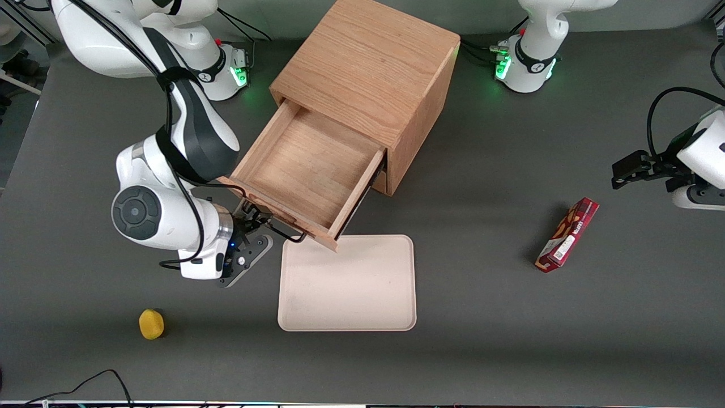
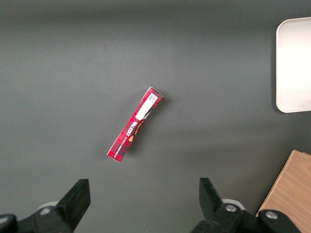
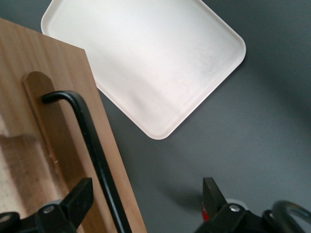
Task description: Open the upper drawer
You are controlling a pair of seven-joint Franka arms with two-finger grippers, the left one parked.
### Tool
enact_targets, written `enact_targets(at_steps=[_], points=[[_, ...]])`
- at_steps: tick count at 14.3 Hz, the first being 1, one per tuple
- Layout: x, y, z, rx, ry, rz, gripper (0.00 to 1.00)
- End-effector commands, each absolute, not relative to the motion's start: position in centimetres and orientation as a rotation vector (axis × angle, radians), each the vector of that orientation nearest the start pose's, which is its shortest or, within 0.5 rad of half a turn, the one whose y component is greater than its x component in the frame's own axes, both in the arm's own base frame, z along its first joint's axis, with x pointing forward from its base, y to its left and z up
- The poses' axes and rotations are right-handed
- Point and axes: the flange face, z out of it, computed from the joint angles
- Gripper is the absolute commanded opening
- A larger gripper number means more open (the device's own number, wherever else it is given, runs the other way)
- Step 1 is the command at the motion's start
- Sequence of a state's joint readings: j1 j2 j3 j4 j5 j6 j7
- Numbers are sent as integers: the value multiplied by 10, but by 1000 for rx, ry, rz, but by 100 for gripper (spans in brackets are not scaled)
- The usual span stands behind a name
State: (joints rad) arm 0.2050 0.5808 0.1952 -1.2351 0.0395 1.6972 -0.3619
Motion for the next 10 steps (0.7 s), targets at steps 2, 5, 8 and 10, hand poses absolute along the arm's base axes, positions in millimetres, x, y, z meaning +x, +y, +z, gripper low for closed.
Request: enact_targets(at_steps=[2, 5, 8, 10], points=[[662, 256, 459, -2792, -1104, 183, 100], [651, 250, 489, -2793, -1111, 200, 100], [630, 242, 540, -2827, -1056, 160, 100], [613, 234, 559, -2894, -902, 232, 100]])
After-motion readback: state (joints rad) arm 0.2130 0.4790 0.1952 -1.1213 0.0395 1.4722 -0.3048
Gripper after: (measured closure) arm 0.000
